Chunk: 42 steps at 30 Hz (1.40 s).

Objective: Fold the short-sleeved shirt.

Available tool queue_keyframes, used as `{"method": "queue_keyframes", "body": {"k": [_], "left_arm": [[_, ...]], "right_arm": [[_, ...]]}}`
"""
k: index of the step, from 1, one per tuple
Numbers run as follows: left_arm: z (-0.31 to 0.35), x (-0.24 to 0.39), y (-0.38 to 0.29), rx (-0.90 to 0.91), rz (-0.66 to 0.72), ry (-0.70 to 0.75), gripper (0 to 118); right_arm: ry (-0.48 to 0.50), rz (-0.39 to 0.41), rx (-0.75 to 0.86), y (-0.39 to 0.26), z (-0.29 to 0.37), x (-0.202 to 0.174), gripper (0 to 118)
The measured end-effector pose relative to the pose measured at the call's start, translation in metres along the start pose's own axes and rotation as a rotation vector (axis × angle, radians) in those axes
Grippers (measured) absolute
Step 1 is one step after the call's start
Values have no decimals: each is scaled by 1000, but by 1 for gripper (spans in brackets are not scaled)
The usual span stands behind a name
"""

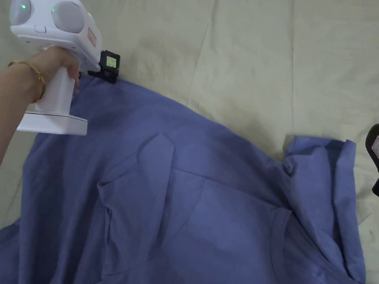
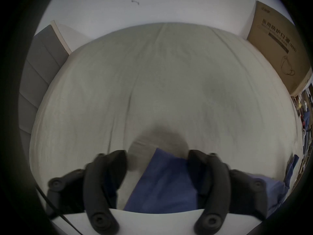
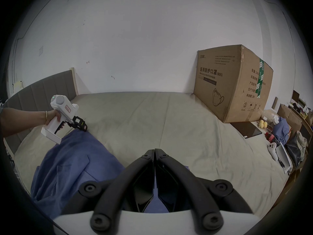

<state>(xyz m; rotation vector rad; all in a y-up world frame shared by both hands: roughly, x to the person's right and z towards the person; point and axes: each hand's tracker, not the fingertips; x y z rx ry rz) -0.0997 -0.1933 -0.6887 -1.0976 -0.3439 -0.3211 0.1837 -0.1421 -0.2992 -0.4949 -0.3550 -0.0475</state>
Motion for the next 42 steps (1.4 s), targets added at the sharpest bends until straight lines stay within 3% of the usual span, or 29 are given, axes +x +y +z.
{"method": "queue_keyframes", "body": {"k": [1,2,4,5,6,8,12,16,18,19,20,21,22,23,26,29,30,33,35,36,38,40,42], "left_arm": [[-54,11,20,36,58,-30,63],[-69,16,25,41,77,-9,48],[-58,23,18,47,60,-47,26],[-51,27,15,52,50,-47,26],[-45,30,11,56,43,-52,0],[-63,20,20,51,13,-57,0],[-34,15,19,169,22,-14,0],[32,17,4,252,72,-59,0],[63,17,1,289,67,-61,0],[71,17,-2,317,62,-48,0],[80,17,-5,318,62,-53,0],[91,19,-9,333,60,-53,0],[100,22,-14,339,67,-58,0],[106,23,-18,345,68,-58,0],[118,25,-24,350,53,-39,0],[124,27,-31,342,45,-22,0],[124,26,-32,345,50,-18,0],[126,28,-38,342,68,-19,0],[126,31,-43,336,73,-19,0],[125,33,-46,336,78,-18,0],[124,34,-49,329,89,-21,0],[122,38,-55,316,96,-16,0],[116,31,-51,304,91,-9,0]], "right_arm": [[0,-7,-5,-1,1,1,0],[-4,-15,-4,-2,2,2,0],[-13,-22,-1,-2,4,4,0],[-13,-24,-3,-2,5,5,0],[-15,-28,-3,-1,6,6,0],[-15,-42,-5,2,8,9,0],[-53,-76,-61,12,8,11,0],[-49,-128,-161,20,5,18,0],[-76,-80,-290,25,-7,21,5],[-66,-43,-331,24,-14,22,21],[-52,-28,-367,21,-22,24,51],[-46,-32,-430,18,-31,26,95],[-41,-72,-523,10,-45,29,115],[-26,-98,-601,5,-55,32,117],[-2,-190,-728,-14,-79,38,115],[-64,-212,-796,-17,-77,39,114],[-64,-216,-804,-17,-77,39,108],[-74,-244,-815,-48,-59,53,77],[-75,-253,-830,-46,-56,50,73],[-75,-261,-840,-62,-54,47,56],[-51,-280,-861,-72,-52,43,35],[-14,-290,-817,-79,-56,47,4],[-23,-283,-804,-77,-51,51,3]]}}
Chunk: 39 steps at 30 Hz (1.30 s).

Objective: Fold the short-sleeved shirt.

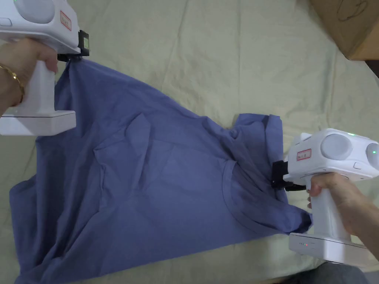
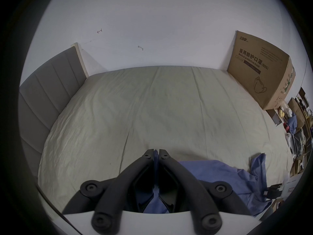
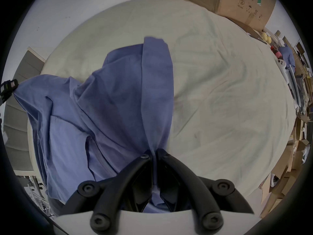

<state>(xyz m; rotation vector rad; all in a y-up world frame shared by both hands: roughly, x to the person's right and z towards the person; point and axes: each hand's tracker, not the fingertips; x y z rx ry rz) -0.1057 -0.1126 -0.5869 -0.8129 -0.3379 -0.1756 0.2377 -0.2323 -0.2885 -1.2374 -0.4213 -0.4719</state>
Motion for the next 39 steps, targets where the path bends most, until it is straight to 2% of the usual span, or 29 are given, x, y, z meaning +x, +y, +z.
{"method": "queue_keyframes", "body": {"k": [4,7,10,13,17,24,30,34,39], "left_arm": [[15,-6,-3,61,28,35,0],[41,-15,-1,95,64,41,0],[75,-24,2,152,19,97,0],[116,-38,7,210,44,131,0],[174,-67,20,305,118,163,0],[279,-101,42,484,242,178,0],[338,-115,70,603,267,172,0],[372,-112,88,682,260,166,0],[392,-116,113,735,265,172,0]], "right_arm": [[57,42,97,2,35,6,2],[130,91,218,7,83,13,2],[207,125,303,16,138,21,2],[244,196,393,23,195,22,2],[234,281,534,32,264,17,2],[149,338,741,58,368,5,2],[129,308,885,82,442,1,2],[86,315,976,93,485,-3,2],[43,310,1031,105,523,-3,2]]}}
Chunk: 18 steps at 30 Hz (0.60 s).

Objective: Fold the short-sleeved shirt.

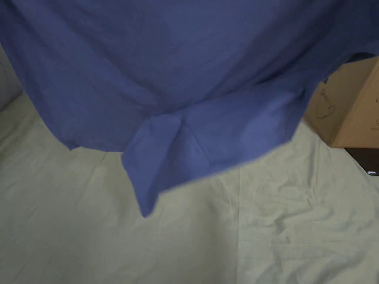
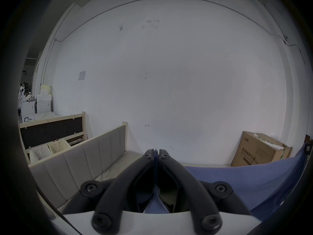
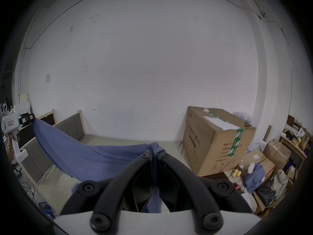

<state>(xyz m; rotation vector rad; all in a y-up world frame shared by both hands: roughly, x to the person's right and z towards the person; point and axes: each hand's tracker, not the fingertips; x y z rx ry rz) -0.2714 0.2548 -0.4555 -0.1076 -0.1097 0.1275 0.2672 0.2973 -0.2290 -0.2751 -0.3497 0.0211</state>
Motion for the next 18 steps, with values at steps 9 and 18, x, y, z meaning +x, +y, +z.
{"method": "queue_keyframes", "body": {"k": [9,18], "left_arm": [[-25,20,12,1,-28,43,0],[-82,55,-4,-47,-49,83,0]], "right_arm": [[-86,47,-13,18,-10,13,2],[-157,-6,-17,14,-50,-35,2]]}}
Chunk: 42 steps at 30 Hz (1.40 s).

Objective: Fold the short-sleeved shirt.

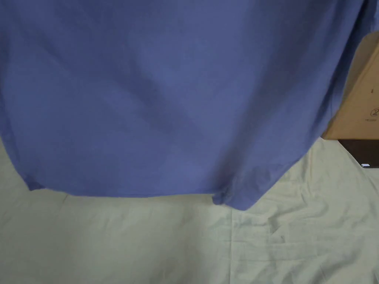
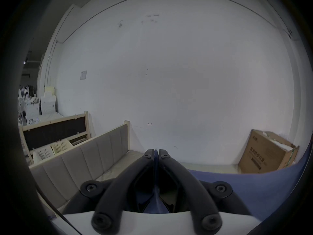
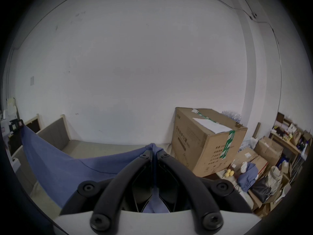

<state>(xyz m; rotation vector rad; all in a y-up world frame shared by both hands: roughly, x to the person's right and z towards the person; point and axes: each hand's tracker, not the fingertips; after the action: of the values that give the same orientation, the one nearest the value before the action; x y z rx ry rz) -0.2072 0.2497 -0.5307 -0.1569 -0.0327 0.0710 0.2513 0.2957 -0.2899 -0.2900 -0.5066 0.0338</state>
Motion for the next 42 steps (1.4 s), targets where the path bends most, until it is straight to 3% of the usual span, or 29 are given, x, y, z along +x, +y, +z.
{"method": "queue_keyframes", "body": {"k": [5,10,18,24,27,30,35,42], "left_arm": [[-40,25,1,-13,-11,-2,0],[-92,57,-3,-10,-61,4,0],[-158,94,-15,28,-84,22,0],[-188,93,-26,52,34,76,0],[-193,90,-37,65,40,89,0],[-197,89,-55,58,-4,110,0],[-193,78,-107,-61,-45,81,0],[-148,47,-212,-248,-77,47,0]], "right_arm": [[-56,-22,20,23,-51,-13,2],[-145,23,50,42,-106,-25,2],[-260,11,154,58,-177,-52,2],[-290,-21,235,62,-199,-71,2],[-306,2,284,53,-207,-81,2],[-301,16,278,34,-214,-87,2],[-187,-159,149,-19,-222,-81,2],[-120,-138,-64,-139,-201,-67,2]]}}
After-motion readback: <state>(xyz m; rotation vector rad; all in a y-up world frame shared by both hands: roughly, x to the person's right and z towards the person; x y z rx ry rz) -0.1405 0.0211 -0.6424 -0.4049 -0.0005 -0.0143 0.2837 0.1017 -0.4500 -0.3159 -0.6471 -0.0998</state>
